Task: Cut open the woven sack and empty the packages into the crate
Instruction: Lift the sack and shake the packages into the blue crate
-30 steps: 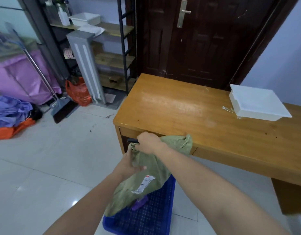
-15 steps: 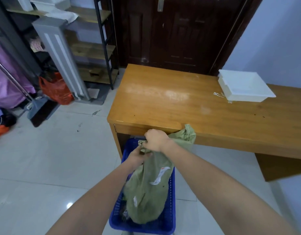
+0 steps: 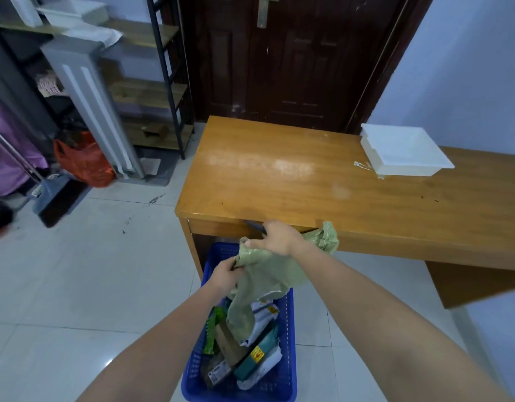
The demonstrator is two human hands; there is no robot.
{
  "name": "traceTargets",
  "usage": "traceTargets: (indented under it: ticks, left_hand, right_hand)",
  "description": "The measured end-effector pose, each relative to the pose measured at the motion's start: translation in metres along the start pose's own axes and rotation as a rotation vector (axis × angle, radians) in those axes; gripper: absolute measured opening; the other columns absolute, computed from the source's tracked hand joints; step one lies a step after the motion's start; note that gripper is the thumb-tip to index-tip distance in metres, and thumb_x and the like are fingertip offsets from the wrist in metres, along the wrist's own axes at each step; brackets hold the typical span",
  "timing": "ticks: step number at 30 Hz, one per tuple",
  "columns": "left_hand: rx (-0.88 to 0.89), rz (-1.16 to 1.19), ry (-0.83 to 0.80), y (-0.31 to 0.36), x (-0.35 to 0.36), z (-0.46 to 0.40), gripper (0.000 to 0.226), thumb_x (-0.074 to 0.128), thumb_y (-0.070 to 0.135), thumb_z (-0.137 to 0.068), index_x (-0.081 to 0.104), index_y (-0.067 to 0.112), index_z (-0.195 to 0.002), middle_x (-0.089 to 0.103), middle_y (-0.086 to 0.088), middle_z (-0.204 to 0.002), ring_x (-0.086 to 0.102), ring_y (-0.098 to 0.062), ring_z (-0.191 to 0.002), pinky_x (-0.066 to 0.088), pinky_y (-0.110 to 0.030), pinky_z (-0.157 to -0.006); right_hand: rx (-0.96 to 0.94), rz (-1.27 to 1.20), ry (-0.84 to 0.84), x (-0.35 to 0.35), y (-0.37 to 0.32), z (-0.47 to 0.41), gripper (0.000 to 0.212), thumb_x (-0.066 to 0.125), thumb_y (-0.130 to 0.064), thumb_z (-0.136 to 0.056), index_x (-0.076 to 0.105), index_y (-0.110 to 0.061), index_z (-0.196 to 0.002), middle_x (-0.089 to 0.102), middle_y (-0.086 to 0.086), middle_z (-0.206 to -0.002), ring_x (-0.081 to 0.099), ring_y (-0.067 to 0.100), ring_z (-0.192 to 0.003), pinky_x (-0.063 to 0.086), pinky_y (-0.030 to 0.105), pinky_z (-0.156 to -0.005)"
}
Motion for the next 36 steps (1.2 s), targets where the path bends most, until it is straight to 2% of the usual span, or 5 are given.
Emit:
traceTargets:
  ticks: [5,8,11,18,36]
  left_hand:
    - [0.016,0.03,-0.018,0.016,-0.007,0.006,0.023,0.046,0.005,-0.093,0.065,0.019,-0.089,0.065,-0.002,-0.083,0.061,-0.019,-0.079,0.05,-0.034,-0.072]
    - [-0.027,0.108,-0.011,0.018,-0.013,0.01,0.023,0.042,0.008,-0.096,0.061,0.019,-0.102,0.065,-0.006,-0.093,0.062,-0.019,-0.084,0.053,-0.032,-0.072]
    - [-0.081,0.172,-0.003,0.017,-0.018,0.013,0.024,0.04,0.013,-0.098,0.055,0.019,-0.116,0.066,-0.007,-0.099,0.062,-0.023,-0.09,0.054,-0.034,-0.074]
    - [-0.108,0.347,-0.022,0.036,-0.014,0.017,0.03,0.04,0.006,-0.094,0.053,0.01,-0.12,0.067,-0.013,-0.09,0.064,-0.028,-0.081,0.053,-0.042,-0.078]
    - [-0.078,0.132,0.147,0.062,-0.043,0.03,0.024,0.042,0.008,-0.095,0.048,0.013,-0.117,0.061,-0.005,-0.093,0.06,-0.022,-0.084,0.052,-0.034,-0.068]
  right_hand:
    - [0.211,-0.04,0.009,-0.001,0.079,0.009,0.083,0.059,-0.077,-0.056,0.054,-0.021,-0.117,0.039,-0.003,-0.063,0.042,0.014,-0.059,0.033,0.027,-0.052]
    - [0.284,0.191,-0.112,0.012,0.114,0.023,0.114,0.06,-0.083,-0.047,0.039,-0.017,-0.138,0.05,0.001,-0.092,0.049,0.022,-0.091,0.047,0.039,-0.082]
    - [0.313,0.215,-0.109,0.021,0.126,0.038,0.081,0.074,-0.065,-0.056,0.046,-0.014,-0.113,0.048,0.005,-0.112,0.046,0.025,-0.106,0.041,0.04,-0.095]
    - [0.265,-0.063,0.09,0.012,0.103,0.04,0.014,0.057,-0.016,-0.086,0.046,-0.013,-0.095,0.051,0.007,-0.095,0.05,0.024,-0.084,0.041,0.032,-0.07]
    - [0.148,0.01,0.39,-0.081,0.07,0.045,0.008,0.047,-0.014,-0.092,0.039,-0.012,-0.09,0.051,0.007,-0.079,0.051,0.027,-0.067,0.038,0.03,-0.051]
Point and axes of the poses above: each hand's wrist, its own z-axis away from the middle knuckle, its own x-axis out of the palm, y = z × x, the point moved 9 cm from there along -z, towards the middle knuckle
